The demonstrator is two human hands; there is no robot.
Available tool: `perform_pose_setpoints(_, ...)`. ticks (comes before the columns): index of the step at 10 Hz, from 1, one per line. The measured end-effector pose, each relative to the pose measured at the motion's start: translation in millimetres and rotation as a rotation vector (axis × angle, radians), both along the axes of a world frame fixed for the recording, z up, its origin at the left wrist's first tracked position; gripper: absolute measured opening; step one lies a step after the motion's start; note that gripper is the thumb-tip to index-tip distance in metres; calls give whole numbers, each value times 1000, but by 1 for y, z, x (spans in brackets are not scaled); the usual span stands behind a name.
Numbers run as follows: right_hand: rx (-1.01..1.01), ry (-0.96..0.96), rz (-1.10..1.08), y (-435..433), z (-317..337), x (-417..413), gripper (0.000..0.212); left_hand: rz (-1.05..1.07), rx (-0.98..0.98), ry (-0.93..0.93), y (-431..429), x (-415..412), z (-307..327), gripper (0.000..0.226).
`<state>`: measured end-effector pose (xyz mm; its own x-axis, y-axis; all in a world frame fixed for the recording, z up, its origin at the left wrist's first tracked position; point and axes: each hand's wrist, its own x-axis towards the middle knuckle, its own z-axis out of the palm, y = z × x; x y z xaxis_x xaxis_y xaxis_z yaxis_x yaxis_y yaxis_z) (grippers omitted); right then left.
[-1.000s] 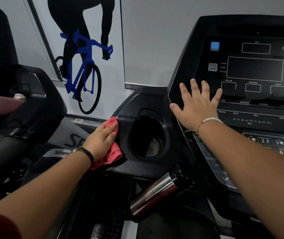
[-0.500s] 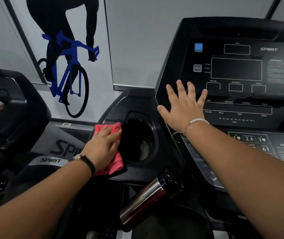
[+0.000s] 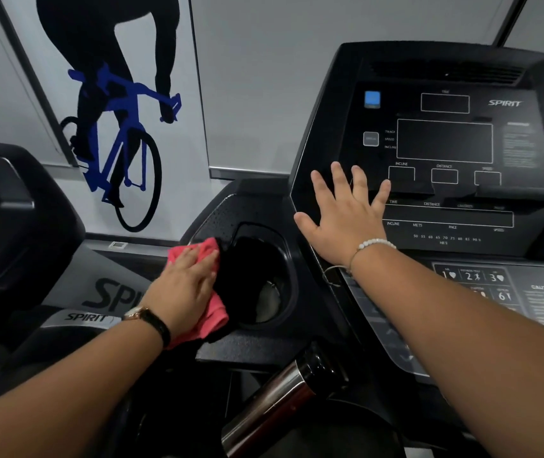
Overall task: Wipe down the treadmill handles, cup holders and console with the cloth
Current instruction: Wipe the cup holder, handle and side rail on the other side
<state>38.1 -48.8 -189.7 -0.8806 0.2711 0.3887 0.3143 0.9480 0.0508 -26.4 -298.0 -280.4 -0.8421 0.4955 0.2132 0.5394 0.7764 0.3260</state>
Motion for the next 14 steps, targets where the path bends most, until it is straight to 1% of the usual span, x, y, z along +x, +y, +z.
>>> perform_pose_setpoints(1, -6, 0, -1, 0, 0, 0, 73, 348, 98, -137, 20, -22, 8, 49)
perform_pose_setpoints(2, -10, 1, -2, 0, 1, -1, 73, 437, 89, -132, 43, -25, 15, 55)
perform_pose_setpoints(3, -10, 1, 4, 0, 1, -1, 73, 221, -15, -32, 35, -6, 7, 57)
perform_pose_setpoints(4, -8, 2, 2, 0, 1, -1, 73, 83, -47, 7, 15, -2, 1, 61)
perform_pose_setpoints(5, -14, -4, 5, -1, 1, 0, 74, 297, 78, -121, 25, -28, 5, 62)
perform_pose_setpoints(6, -24, -1, 7, -1, 2, 0, 74, 427, 211, -191, 47, -43, 16, 68)
perform_pose_setpoints(7, -23, -6, 19, 0, 2, 0, 74, 138, 10, -37, 37, -25, 6, 84)
perform_pose_setpoints(8, -25, 2, 21, 0, 1, 0, 74, -16, -138, -31, 17, -22, -2, 94)
perform_pose_setpoints(9, -29, -2, 23, 0, 3, 1, 74, 150, 39, -160, 31, -42, 11, 84)
perform_pose_setpoints(10, -31, -3, 20, -1, 3, 1, 73, 273, 212, -205, 50, -52, 23, 77)
perform_pose_setpoints(11, -30, -5, 24, 0, 3, 1, 73, 249, 150, -102, 50, -40, 21, 74)
perform_pose_setpoints(12, -35, 4, 29, -1, 3, 1, 73, 121, 41, -5, 38, -25, 12, 71)
perform_pose_setpoints(13, -33, -2, 26, -1, 3, 1, 74, 249, 69, -141, 31, -42, 14, 58)
perform_pose_setpoints(14, -34, 1, 23, -1, 3, 1, 74, 393, 242, -214, 38, -67, 26, 35)
